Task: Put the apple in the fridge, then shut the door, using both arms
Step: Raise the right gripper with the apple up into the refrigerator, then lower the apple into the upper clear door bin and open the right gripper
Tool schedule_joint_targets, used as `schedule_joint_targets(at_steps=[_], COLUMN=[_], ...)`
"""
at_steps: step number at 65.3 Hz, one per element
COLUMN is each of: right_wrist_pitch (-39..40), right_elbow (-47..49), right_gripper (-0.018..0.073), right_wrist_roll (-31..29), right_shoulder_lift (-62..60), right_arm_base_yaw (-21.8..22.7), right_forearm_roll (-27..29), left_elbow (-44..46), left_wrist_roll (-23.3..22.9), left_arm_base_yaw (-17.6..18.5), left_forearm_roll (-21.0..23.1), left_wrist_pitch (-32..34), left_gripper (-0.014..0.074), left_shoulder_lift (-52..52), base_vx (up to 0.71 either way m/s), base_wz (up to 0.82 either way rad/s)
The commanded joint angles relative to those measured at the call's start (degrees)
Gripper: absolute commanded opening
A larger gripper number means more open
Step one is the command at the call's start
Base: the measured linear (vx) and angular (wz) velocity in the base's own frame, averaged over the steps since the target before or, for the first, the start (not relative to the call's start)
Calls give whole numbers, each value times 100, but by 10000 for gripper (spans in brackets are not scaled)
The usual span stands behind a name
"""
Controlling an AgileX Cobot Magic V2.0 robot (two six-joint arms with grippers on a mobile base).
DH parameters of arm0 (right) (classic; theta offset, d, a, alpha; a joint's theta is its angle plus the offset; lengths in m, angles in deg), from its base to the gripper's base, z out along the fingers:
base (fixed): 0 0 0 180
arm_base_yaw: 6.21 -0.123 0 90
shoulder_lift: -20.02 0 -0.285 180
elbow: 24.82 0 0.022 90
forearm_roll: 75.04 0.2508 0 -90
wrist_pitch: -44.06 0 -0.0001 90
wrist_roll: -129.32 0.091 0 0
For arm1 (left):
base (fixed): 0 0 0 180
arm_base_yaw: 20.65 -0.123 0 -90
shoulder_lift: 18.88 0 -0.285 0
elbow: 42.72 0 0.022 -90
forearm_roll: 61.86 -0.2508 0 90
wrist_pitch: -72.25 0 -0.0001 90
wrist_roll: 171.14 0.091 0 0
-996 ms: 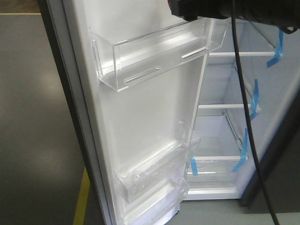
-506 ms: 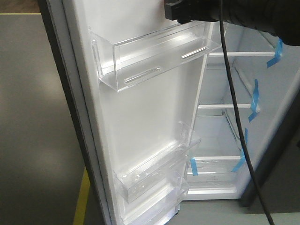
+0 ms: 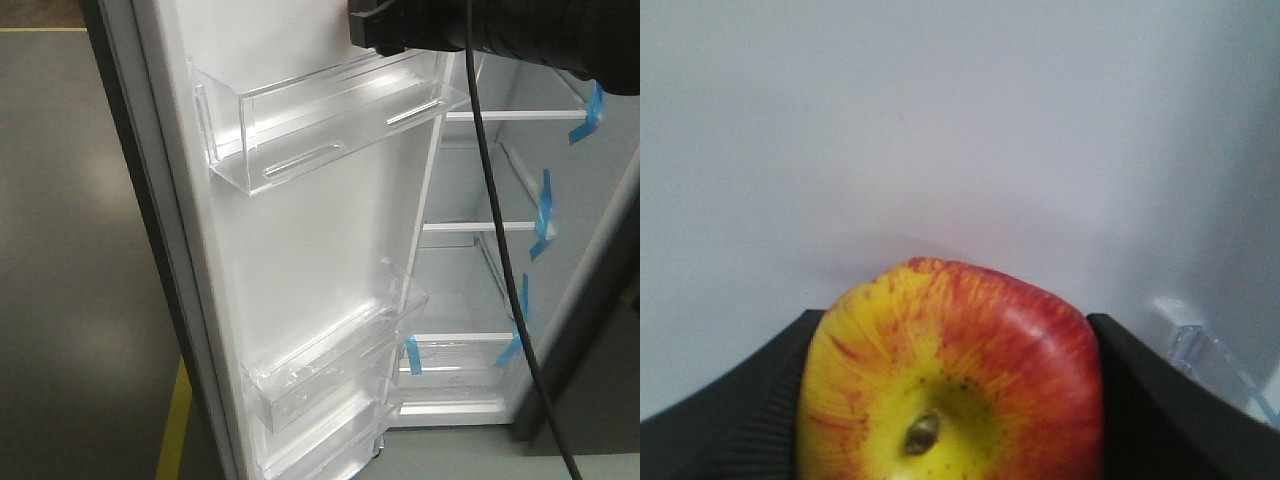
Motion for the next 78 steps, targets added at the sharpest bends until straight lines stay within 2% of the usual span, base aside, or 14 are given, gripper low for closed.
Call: schedule_joint_targets(at_steps=[1,18,35,46,55,62,72,78], right_wrist_pitch=[253,204,-21,-749,-1700,-2314,-2919,-2934], right_elbow=[174,174,174,174,174,174,114,-300], right_gripper=[494,583,593,592,592,585,547,515], right_wrist_roll=[-16,22,25,25,49,294,632,710], right_shoulder_lift=[-197,-218,-479,-808,-1152,-1410,-1694,-1975], right_arm_base_yaw=[-8,-8,-8,-8,-8,-8,-13,-13], right_forearm_roll=[-57,-51,-51,-56,-56,-78,-172,-97], left_elbow=[-162,-162,-162,-162,-162,-162,-162,-162], left_wrist_roll=[-18,-18,-18,-18,-18,-18,-18,-18], left_arm_base_yaw=[34,34,34,34,34,34,34,34], left_forearm_roll=[43,43,43,43,43,43,43,43], left_wrist_pitch=[420,420,420,420,420,420,420,420], left_gripper=[-6,-6,-6,-6,-6,-6,-6,-6], left_shoulder_lift=[83,83,83,83,83,83,83,83], base_vx=[0,0,0,0,0,0,0,0], base_wz=[0,0,0,0,0,0,0,0])
